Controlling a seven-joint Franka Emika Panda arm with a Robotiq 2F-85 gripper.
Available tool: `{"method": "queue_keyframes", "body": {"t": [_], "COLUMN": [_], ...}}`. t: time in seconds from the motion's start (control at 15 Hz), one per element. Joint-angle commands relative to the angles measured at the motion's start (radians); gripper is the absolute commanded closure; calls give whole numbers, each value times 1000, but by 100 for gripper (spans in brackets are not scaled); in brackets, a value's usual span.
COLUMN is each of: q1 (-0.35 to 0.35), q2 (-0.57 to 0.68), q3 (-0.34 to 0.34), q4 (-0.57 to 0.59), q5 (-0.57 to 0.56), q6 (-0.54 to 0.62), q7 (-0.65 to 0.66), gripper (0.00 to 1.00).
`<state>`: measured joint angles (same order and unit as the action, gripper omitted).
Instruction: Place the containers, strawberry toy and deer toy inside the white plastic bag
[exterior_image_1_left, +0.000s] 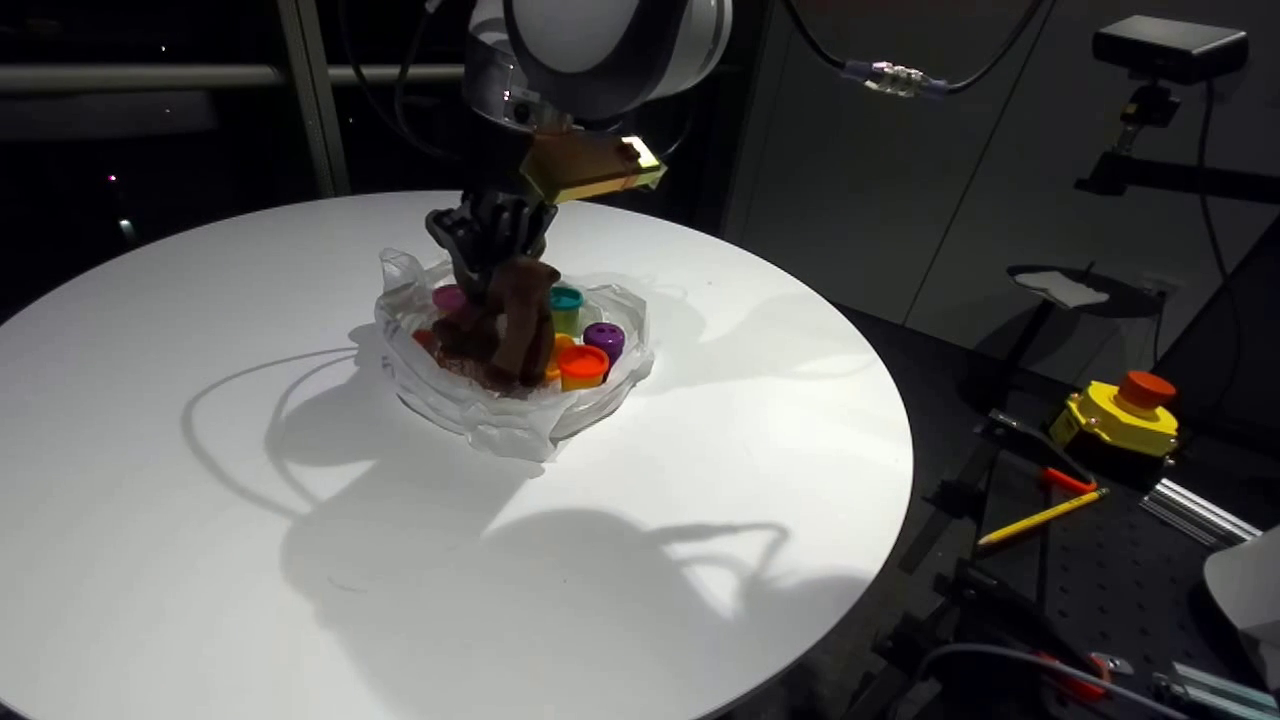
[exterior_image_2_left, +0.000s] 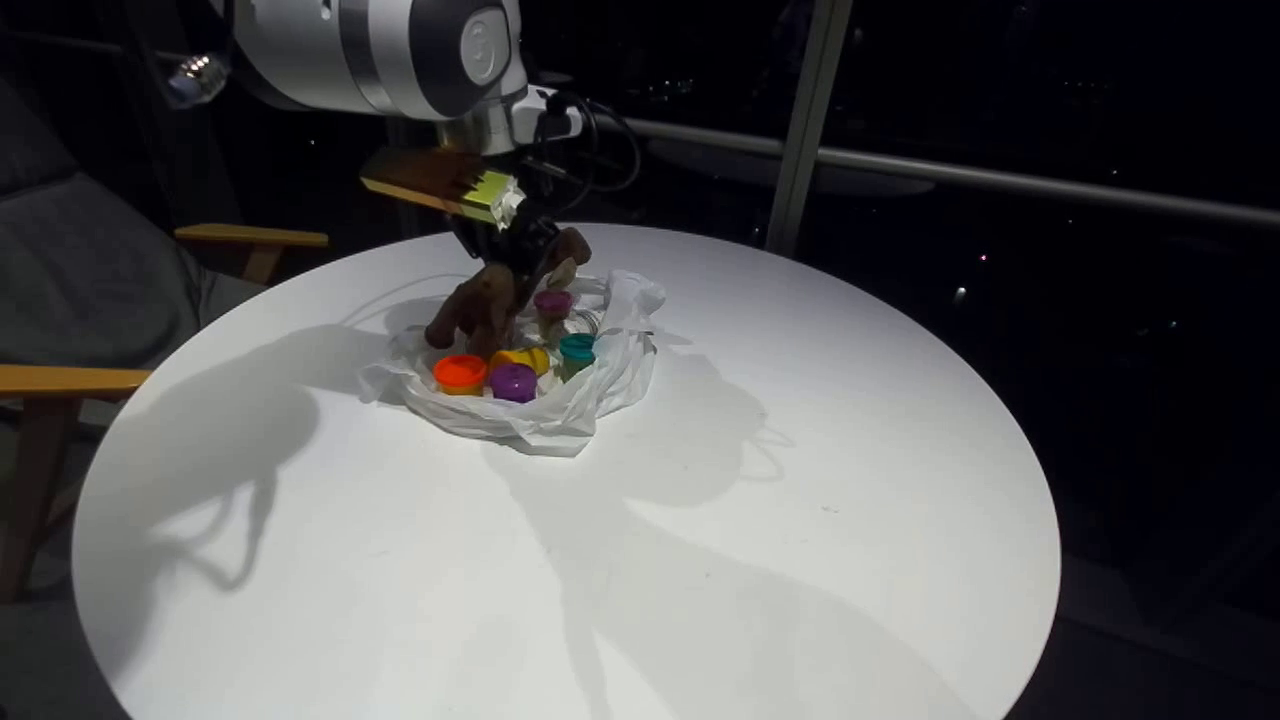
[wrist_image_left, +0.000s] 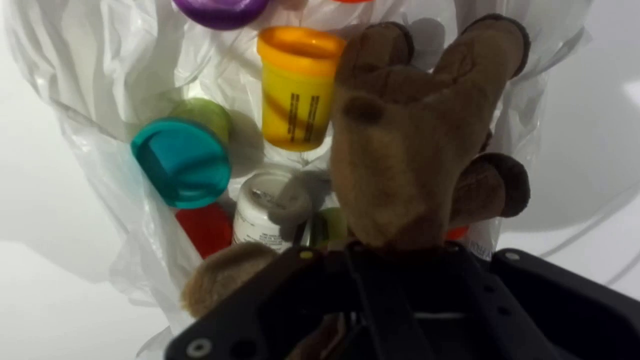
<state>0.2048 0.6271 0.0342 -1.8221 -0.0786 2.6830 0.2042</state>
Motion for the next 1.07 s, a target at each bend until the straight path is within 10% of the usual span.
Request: {"method": "queue_keyframes", "body": {"t": [0.0, 0.53, 1.0], "q1": [32, 183, 280], "q2": [8, -66, -157], "q3": [-15, -118, -188], "q4": [7, -26, -79], "q5": [-32, -255, -457], "q6": [-51, -95, -160], "q7": [-25, 60, 250], "gripper": [57, 1, 0]}}
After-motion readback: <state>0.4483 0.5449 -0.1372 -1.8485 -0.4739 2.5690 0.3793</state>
